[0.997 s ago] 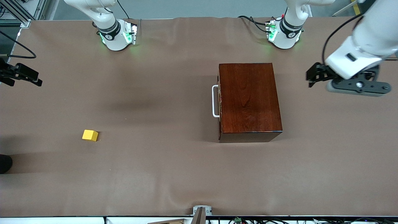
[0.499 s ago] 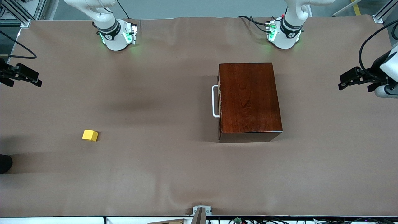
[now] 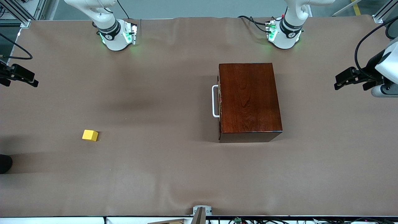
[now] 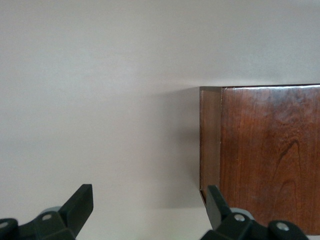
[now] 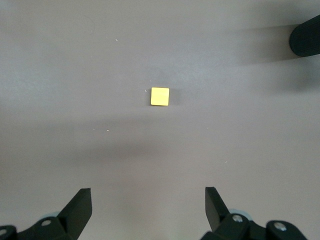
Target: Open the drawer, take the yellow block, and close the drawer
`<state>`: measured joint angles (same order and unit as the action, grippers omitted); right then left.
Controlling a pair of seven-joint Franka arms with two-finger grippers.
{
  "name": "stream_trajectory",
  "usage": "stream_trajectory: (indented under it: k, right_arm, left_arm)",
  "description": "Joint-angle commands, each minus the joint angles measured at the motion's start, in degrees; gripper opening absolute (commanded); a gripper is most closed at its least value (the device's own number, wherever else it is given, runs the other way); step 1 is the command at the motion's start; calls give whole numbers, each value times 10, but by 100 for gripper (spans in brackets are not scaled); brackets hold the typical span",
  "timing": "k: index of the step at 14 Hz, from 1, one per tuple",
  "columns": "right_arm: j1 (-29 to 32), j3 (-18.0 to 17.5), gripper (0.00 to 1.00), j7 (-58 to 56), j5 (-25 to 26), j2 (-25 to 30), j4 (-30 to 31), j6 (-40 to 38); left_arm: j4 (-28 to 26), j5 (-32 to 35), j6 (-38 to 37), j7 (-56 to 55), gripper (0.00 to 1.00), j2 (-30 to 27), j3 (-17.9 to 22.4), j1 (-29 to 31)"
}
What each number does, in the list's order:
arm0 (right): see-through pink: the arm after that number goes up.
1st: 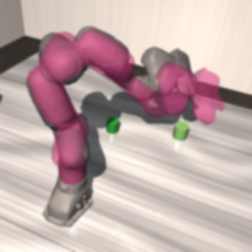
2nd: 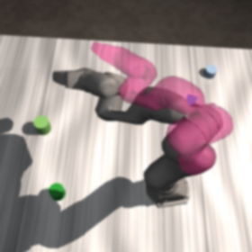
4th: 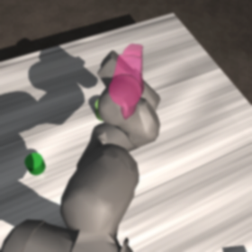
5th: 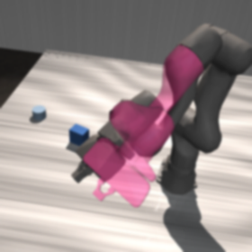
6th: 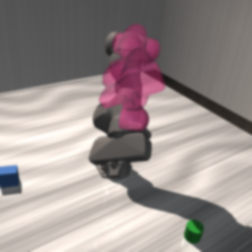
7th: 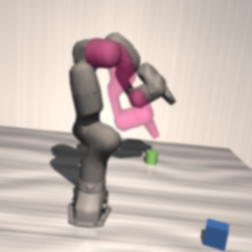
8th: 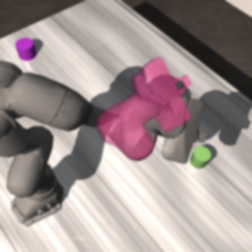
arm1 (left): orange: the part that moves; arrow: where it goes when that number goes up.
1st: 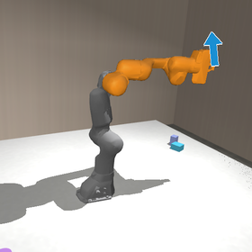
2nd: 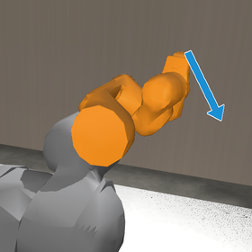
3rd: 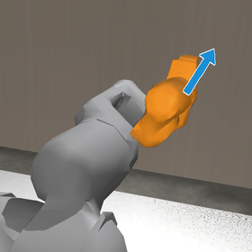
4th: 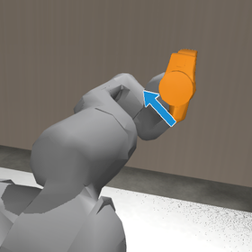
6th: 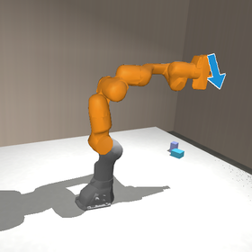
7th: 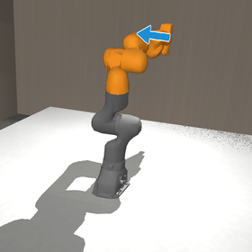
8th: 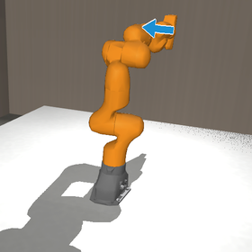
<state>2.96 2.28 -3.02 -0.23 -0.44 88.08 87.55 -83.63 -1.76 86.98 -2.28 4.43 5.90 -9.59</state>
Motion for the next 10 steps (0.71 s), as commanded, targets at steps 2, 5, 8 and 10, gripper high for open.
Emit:
stream_trajectory:
  k: [2,5,8,10]
  right_arm:
    - [9,-5,100,-1,5,-2,-4,-1]
    - [6,-5,100,-1,5,-1,-4,-2]
    - [7,-5,100,-1,5,-1,-4,-2]
    - [6,-5,100,-1,5,-2,-4,-2]
  left_arm:
    - [-20,-4,9,1,100,-19,-1,-1]
    - [-20,-4,9,0,100,-18,-1,-1]
    - [-20,-4,9,-3,100,-17,-1,-2]
    - [-19,-3,9,-3,100,-17,-1,-3]
